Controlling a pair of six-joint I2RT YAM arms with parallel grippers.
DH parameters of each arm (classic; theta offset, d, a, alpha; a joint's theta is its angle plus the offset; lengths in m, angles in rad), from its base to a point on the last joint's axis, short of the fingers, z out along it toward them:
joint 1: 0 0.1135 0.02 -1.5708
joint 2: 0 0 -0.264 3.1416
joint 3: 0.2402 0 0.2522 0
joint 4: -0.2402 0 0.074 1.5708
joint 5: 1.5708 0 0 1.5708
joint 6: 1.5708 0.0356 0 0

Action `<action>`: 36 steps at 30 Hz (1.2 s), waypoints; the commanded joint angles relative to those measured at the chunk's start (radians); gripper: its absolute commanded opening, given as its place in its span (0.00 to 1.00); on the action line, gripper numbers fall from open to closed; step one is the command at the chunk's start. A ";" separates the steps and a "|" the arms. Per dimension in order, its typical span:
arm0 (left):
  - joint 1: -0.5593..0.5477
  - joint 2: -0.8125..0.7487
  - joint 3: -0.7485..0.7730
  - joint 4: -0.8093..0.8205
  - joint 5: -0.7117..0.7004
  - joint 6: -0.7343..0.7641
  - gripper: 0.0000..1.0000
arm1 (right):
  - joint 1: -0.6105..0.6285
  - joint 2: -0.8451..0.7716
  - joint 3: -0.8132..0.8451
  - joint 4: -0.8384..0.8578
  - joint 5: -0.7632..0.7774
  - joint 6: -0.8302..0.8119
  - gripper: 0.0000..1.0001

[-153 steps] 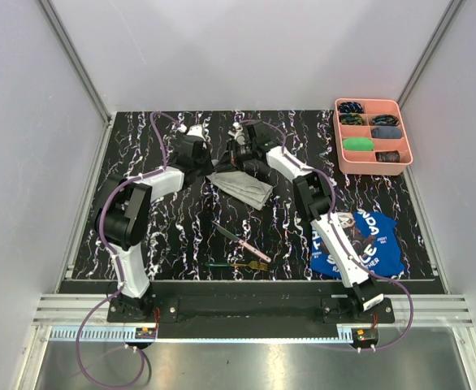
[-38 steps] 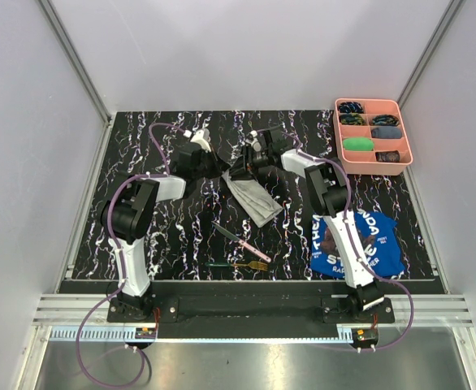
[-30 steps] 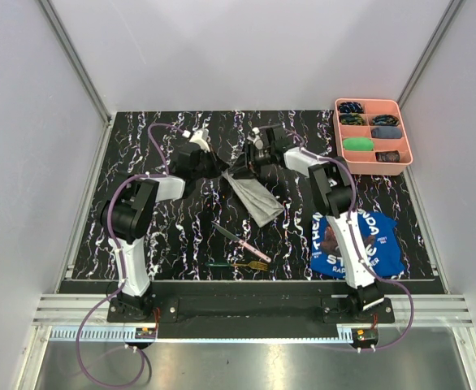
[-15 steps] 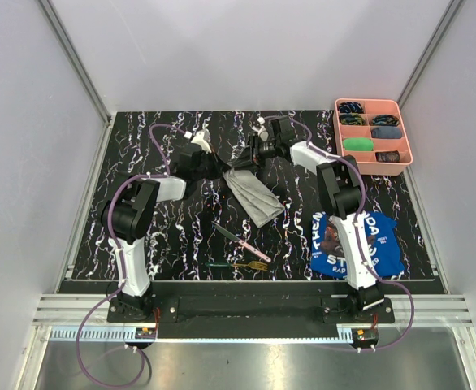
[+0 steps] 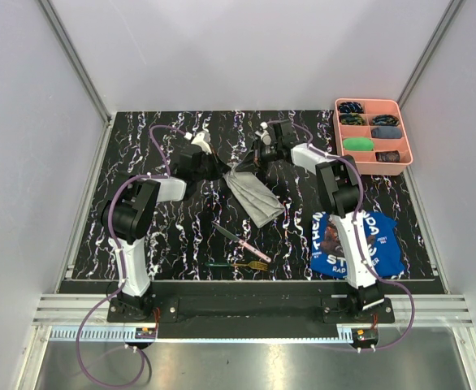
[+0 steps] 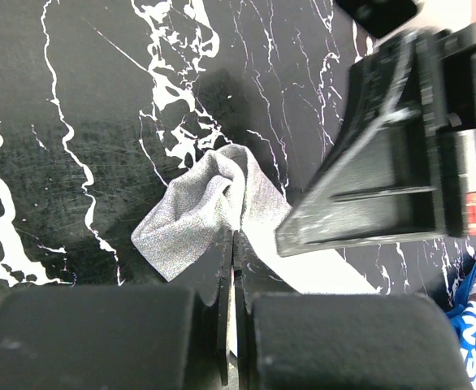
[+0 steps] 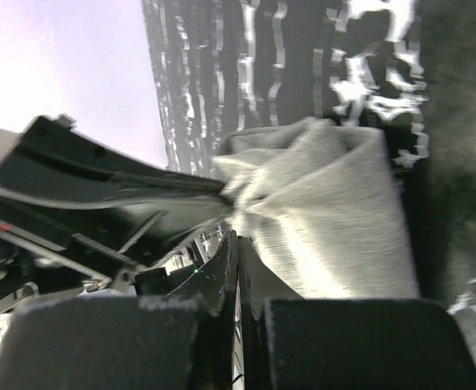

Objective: Fold the napkin into a case and place the utensils inside
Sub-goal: Grasp the top corner of the smaller rectangle folded napkin from the folded napkin.

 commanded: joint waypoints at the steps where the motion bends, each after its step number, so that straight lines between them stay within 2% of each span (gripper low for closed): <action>1: -0.007 -0.026 -0.001 0.070 0.009 -0.011 0.00 | 0.005 0.026 0.035 0.001 0.009 -0.009 0.00; 14: -0.016 -0.024 0.002 0.075 0.012 -0.016 0.00 | 0.031 0.056 0.081 0.008 -0.008 0.012 0.00; 24: -0.030 -0.014 0.013 0.070 0.015 -0.018 0.00 | 0.050 0.088 0.095 0.074 -0.023 0.094 0.00; 28: -0.033 -0.014 -0.001 0.069 -0.020 -0.033 0.00 | 0.050 0.191 0.222 0.062 -0.044 0.135 0.00; 36: -0.010 -0.023 -0.015 0.047 -0.051 -0.047 0.00 | 0.031 0.057 0.098 0.068 -0.020 0.092 0.00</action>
